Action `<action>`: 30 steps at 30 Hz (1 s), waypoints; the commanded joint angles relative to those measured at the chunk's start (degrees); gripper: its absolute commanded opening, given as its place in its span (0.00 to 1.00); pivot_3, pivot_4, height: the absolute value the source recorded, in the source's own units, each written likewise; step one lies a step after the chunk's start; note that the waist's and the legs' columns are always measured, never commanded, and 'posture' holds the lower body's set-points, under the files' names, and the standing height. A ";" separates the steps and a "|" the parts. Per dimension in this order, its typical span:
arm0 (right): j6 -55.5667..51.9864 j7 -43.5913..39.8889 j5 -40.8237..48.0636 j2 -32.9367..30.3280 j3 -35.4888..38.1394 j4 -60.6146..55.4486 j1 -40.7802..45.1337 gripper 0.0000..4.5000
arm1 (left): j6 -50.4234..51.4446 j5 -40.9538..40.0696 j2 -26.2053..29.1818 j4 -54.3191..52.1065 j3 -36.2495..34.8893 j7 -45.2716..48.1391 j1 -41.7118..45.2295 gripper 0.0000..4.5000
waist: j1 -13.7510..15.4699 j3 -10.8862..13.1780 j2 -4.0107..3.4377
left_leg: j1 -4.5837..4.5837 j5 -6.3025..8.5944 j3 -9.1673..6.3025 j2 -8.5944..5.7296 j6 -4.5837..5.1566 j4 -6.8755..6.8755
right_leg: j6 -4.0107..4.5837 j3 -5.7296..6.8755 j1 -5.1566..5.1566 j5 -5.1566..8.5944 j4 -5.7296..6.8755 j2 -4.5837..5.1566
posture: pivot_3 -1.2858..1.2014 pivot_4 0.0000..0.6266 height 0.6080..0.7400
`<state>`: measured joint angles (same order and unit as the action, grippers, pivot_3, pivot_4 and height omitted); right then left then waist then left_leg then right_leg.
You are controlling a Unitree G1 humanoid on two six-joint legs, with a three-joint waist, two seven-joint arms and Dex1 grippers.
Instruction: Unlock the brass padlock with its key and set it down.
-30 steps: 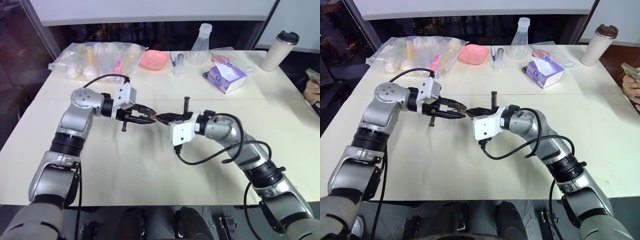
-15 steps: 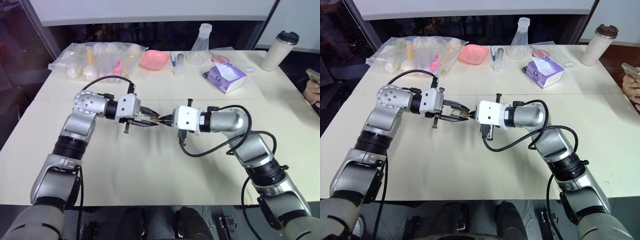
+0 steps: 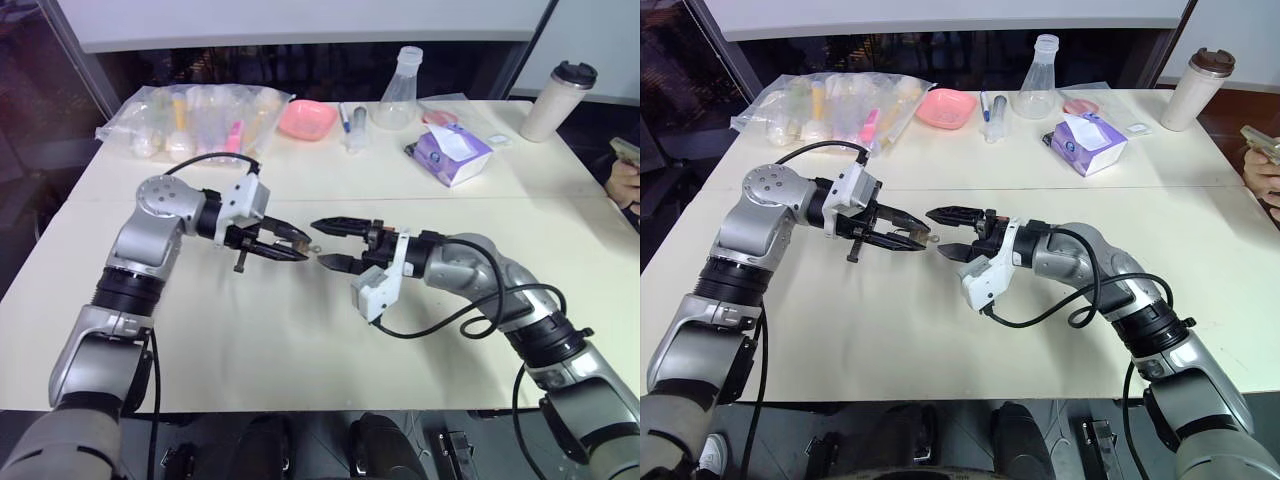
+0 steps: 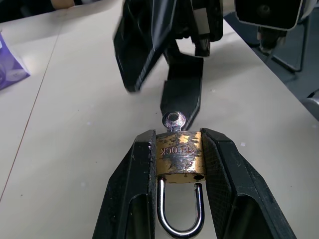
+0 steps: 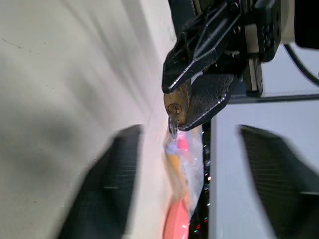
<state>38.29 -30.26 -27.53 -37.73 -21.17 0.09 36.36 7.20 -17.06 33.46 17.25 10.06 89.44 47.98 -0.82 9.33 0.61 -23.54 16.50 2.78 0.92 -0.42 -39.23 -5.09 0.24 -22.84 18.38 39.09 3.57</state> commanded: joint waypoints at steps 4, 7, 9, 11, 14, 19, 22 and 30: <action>2.62 1.47 -0.94 1.18 1.17 0.38 2.24 0.99 | 0.78 -1.48 -0.86 -1.03 -1.21 -0.22 1.71 0.17 | 0.02 0.00 0.00 | 0.00 0.00 0.00 0.00 0.00 0.00 | 0.00 -0.01 0.00 0.00 0.00 0.01 | 0.52 0.24 0.81; 3.13 1.83 -1.32 1.87 1.07 0.77 2.89 0.99 | 1.59 -1.81 -1.32 -1.37 -1.49 -0.58 1.83 0.17 | 0.01 0.00 0.00 | 0.00 0.00 0.00 0.00 0.00 0.00 | 0.00 -0.01 0.01 0.00 0.00 0.02 | 0.52 0.24 0.81; 3.49 1.92 -1.61 2.20 0.99 0.96 3.13 0.99 | 2.00 -2.00 -1.59 -1.52 -1.69 -0.82 1.96 0.17 | 0.00 0.00 0.00 | 0.00 0.00 0.00 0.00 0.00 0.00 | 0.00 -0.01 0.00 0.00 0.00 0.02 | 0.52 0.24 0.81; 3.80 1.89 -1.77 2.43 0.97 1.13 3.21 0.99 | 2.27 -2.13 -1.65 -1.81 -1.66 -0.97 1.96 0.17 | 0.01 0.00 0.00 | 0.00 0.00 0.00 0.01 0.00 0.00 | 0.00 -0.01 0.00 0.00 0.01 0.03 | 0.52 0.24 0.81; 4.07 1.78 -1.90 2.69 1.06 1.33 3.27 0.99 | 3.18 -2.58 -1.67 -2.42 -1.67 -1.19 1.96 0.17 | 0.03 0.00 0.00 | 0.00 0.00 0.00 0.01 0.00 0.00 | 0.00 -0.01 0.01 0.00 0.01 0.03 | 0.52 0.24 0.81; 4.35 1.89 -2.34 3.09 1.06 1.65 3.28 0.48 | 5.32 -3.69 -1.52 -3.65 -1.86 -1.48 2.00 0.17 | -0.01 0.00 0.00 | 0.00 0.00 -0.01 0.01 -0.01 0.00 | 0.00 -0.01 0.01 0.00 0.01 0.03 | 0.52 0.24 0.81; 4.49 2.00 -2.59 3.15 1.18 1.96 3.10 0.13 | 7.01 -4.64 -1.26 -4.77 -2.08 -1.47 1.90 0.17 | -0.03 0.00 0.00 | 0.00 -0.01 -0.01 0.01 -0.01 0.00 | 0.00 -0.01 0.00 0.00 0.01 0.03 | 0.52 0.24 0.81; 4.55 2.09 -2.37 3.01 1.06 1.96 3.12 0.00 | 7.91 -4.65 -0.57 -5.17 -1.99 -1.56 1.70 0.17 | -0.01 0.00 0.00 | 0.00 -0.01 -0.01 0.01 -0.02 -0.01 | 0.00 -0.02 0.01 0.00 0.01 0.03 | 0.52 0.24 0.81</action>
<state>42.70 -28.35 -30.52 -34.82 -21.21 2.77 38.58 15.54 -21.05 32.25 13.97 9.15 87.80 48.37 -0.83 9.33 0.61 -23.54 16.49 2.77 0.93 -0.43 -39.24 -5.09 0.22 -22.84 18.38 39.10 3.60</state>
